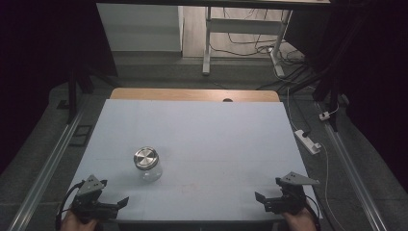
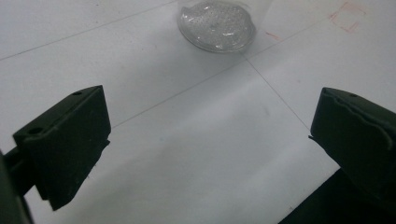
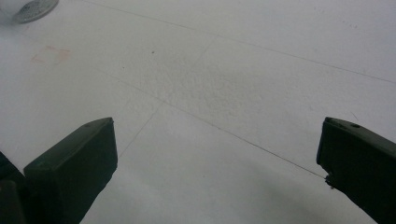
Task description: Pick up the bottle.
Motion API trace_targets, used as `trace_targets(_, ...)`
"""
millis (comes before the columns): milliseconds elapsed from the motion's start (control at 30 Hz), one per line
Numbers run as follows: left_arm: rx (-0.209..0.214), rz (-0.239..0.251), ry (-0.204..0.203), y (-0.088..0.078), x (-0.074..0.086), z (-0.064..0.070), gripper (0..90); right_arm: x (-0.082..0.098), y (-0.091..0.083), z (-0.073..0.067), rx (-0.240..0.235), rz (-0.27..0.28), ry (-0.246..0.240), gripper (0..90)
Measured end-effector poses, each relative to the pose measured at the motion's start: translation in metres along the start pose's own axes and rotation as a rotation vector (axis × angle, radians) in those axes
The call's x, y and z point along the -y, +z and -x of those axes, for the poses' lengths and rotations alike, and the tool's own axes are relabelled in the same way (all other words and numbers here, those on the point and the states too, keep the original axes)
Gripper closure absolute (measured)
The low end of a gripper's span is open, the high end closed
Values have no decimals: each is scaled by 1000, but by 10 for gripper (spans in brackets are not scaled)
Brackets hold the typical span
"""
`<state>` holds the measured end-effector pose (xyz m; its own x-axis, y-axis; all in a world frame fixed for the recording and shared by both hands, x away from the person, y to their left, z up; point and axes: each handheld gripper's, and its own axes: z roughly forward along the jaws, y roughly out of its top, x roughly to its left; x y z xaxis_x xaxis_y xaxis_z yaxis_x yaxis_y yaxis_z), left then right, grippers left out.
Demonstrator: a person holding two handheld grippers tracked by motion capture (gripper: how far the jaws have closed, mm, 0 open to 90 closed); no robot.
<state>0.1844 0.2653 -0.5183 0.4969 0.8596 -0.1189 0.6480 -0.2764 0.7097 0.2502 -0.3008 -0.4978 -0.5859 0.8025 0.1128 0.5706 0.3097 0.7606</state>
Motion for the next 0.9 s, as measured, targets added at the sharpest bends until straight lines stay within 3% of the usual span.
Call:
trace_targets(233,-16,7,20,1,-3,2,0,0,0,0,-13,0,-7,0)
trace_targets(467,30,28,8,3,-8,0,0,0,1,-2,-13,-8,-23,0)
trace_targets(700,18,31,32,7,-16,-1,0,0,1,-2,-17,-14,-23,0)
trace_targets(900,43,26,46,14,-21,-3,0,-1,2,-2,-16,-19,-28,0)
